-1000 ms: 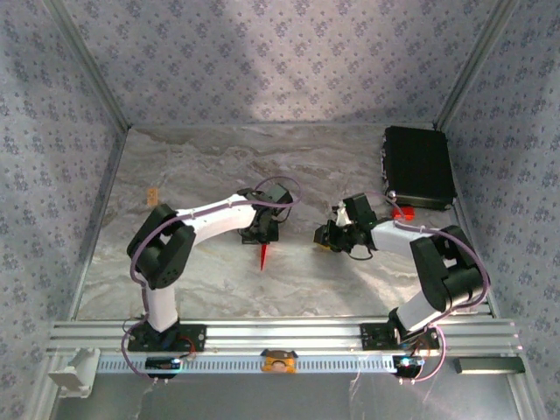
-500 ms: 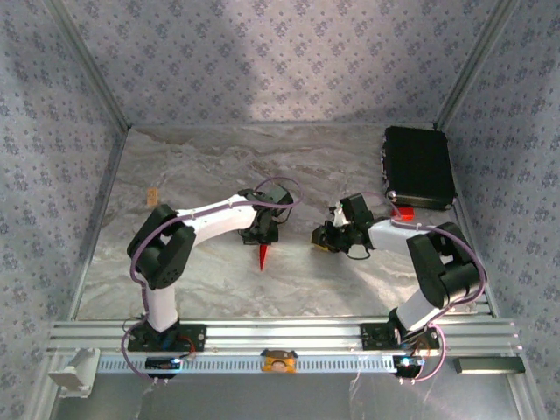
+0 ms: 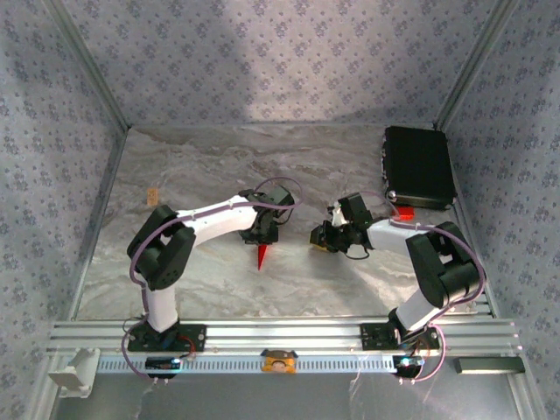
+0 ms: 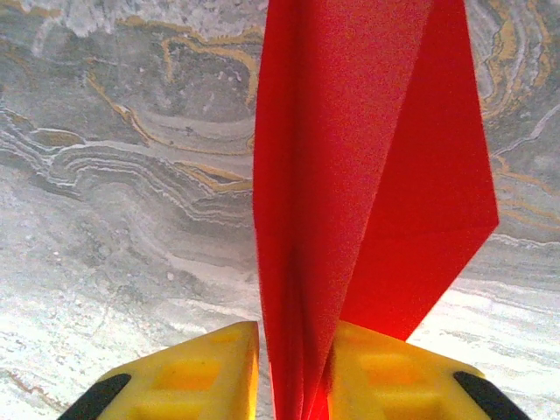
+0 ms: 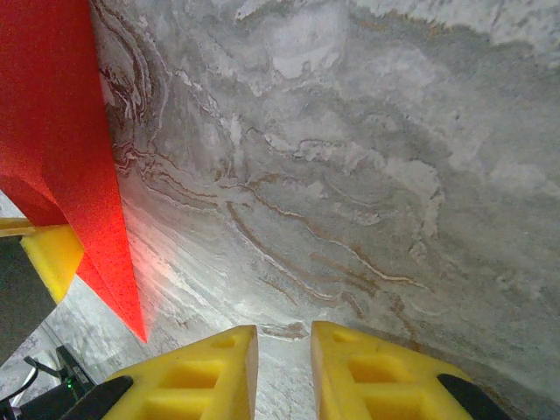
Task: Fold a paper plane with a square sheet of paper (pick it up from the middle)
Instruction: Turn over a paper plane at the center of the table, then move the paper plane to the center of the table.
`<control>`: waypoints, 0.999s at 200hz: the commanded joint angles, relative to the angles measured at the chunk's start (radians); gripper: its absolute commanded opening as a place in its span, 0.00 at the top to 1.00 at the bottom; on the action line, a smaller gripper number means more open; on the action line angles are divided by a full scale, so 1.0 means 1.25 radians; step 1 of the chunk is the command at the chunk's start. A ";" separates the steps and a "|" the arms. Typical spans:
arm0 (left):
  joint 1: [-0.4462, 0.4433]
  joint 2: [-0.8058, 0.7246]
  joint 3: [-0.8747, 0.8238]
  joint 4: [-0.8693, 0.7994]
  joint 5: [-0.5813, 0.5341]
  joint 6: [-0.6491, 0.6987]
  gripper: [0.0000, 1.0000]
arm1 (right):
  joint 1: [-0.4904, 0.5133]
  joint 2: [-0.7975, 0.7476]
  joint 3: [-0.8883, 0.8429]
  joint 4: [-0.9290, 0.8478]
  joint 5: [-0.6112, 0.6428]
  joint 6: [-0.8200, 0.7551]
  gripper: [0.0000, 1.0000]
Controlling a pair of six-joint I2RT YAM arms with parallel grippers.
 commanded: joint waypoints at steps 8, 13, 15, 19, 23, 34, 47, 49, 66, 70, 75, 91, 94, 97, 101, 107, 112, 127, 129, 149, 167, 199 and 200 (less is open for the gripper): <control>-0.009 -0.034 0.003 -0.022 -0.036 -0.008 0.71 | 0.006 0.013 0.021 -0.002 0.001 -0.001 0.75; -0.010 -0.034 0.003 -0.021 -0.039 -0.007 0.71 | 0.006 0.014 0.021 -0.003 0.000 -0.001 0.75; -0.009 -0.034 0.003 -0.021 -0.039 -0.008 0.71 | 0.007 0.015 0.022 -0.003 -0.001 -0.001 0.75; -0.010 -0.035 0.003 -0.021 -0.039 -0.009 0.70 | 0.006 0.016 0.023 -0.003 -0.001 -0.001 0.75; -0.011 -0.035 0.002 -0.022 -0.041 -0.009 0.70 | 0.007 0.016 0.022 -0.003 -0.002 -0.001 0.75; -0.012 -0.037 0.001 -0.022 -0.047 -0.010 0.70 | 0.007 0.018 0.024 -0.003 -0.003 -0.001 0.75; -0.014 -0.042 0.001 -0.017 -0.049 -0.007 0.69 | 0.009 0.020 0.025 -0.002 -0.003 -0.001 0.75; -0.015 -0.043 0.001 -0.018 -0.049 -0.007 0.69 | 0.009 0.020 0.025 -0.002 -0.002 -0.001 0.75; -0.023 -0.056 0.001 -0.012 -0.062 -0.005 0.69 | 0.009 0.023 0.027 -0.003 -0.002 -0.001 0.75; -0.025 -0.060 0.000 -0.009 -0.062 -0.003 0.69 | 0.010 0.022 0.027 -0.003 -0.002 -0.001 0.75; -0.028 -0.065 -0.002 -0.003 -0.061 -0.001 0.67 | 0.010 0.023 0.027 -0.003 -0.002 -0.001 0.75; -0.029 -0.080 -0.015 0.020 -0.053 0.004 0.64 | 0.011 0.022 0.028 -0.004 0.000 -0.001 0.75; -0.029 -0.082 -0.018 0.024 -0.050 0.005 0.64 | 0.011 0.022 0.027 -0.004 0.001 0.000 0.75; -0.029 -0.083 -0.019 0.029 -0.049 0.005 0.64 | 0.012 0.023 0.027 -0.004 -0.001 -0.001 0.75; -0.029 -0.084 -0.021 0.031 -0.049 0.006 0.64 | 0.012 0.022 0.028 -0.004 0.000 -0.001 0.75; -0.029 -0.082 -0.022 0.032 -0.046 0.007 0.64 | 0.011 0.024 0.027 -0.004 0.001 -0.001 0.75; -0.029 -0.082 -0.024 0.035 -0.043 0.009 0.64 | 0.011 0.023 0.028 -0.004 0.001 0.000 0.75; -0.029 -0.075 -0.024 0.039 -0.037 0.013 0.65 | 0.012 0.024 0.028 -0.004 0.002 0.000 0.75; -0.029 -0.074 -0.024 0.039 -0.035 0.014 0.65 | 0.012 0.024 0.028 -0.004 0.002 0.000 0.75; -0.029 -0.064 -0.023 0.038 -0.034 0.015 0.67 | 0.012 0.025 0.028 -0.005 0.001 -0.001 0.75; -0.028 -0.059 -0.025 0.041 -0.031 0.011 0.67 | 0.013 0.023 0.030 -0.007 0.002 -0.001 0.75; -0.027 -0.045 -0.024 0.037 -0.027 0.010 0.69 | 0.014 0.022 0.030 -0.009 0.003 0.000 0.75; -0.028 -0.044 -0.024 0.036 -0.027 0.009 0.69 | 0.013 0.023 0.030 -0.009 0.003 -0.001 0.75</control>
